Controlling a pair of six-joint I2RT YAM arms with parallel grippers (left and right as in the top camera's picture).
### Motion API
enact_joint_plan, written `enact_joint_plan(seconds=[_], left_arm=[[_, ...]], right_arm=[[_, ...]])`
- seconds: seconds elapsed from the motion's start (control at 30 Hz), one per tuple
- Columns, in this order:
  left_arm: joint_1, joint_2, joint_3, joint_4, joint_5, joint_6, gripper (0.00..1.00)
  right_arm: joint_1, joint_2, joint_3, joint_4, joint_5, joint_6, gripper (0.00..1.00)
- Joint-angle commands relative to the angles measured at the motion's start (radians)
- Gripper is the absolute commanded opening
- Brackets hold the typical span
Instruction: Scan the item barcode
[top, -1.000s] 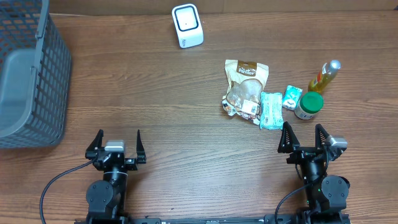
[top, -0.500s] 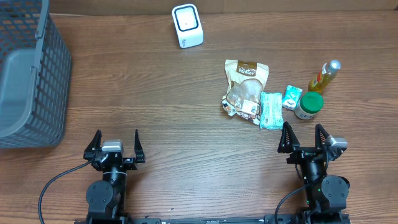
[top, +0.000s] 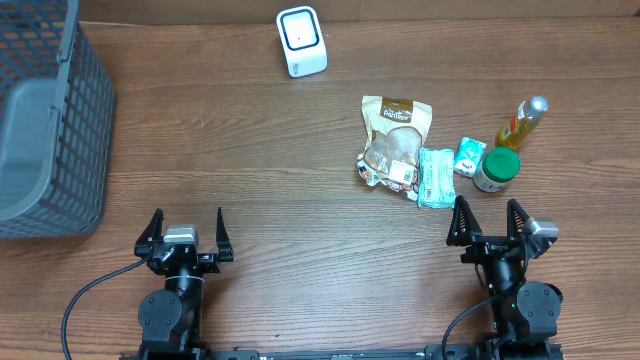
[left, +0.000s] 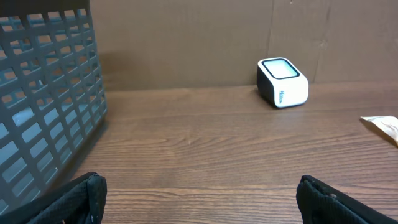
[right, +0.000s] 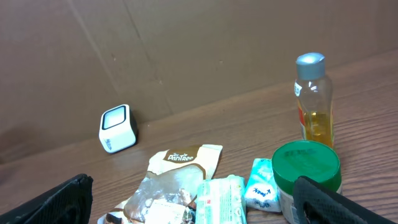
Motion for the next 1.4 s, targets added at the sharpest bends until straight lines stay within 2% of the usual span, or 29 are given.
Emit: enact_joint_plan(seconds=[0.0,0.37,0.63,1.37], left_arm=[[-0.006,-0.013,-0.007,0.001,0.005,-0.013,1.0],[-0.006,-0.013,-0.007,0.001,0.005,-0.013,0.99],[-0.006,-0.013,-0.007,0.001,0.005,-0.013,1.0],[-0.006,-0.013,-0.007,0.001,0.005,-0.013,0.99]], right_arm=[[-0.004,-0.009,-0.011,0.006,-0.003,-0.006,1.0],[-0.004,-0.008,-0.011,0.006,0.002,-0.011,1.0],[-0.003,-0.008,-0.011,0.006,-0.001,-0.346,1.0],[-0.003,-0.008,-0.011,0.006,-0.006,-0.34,1.0]])
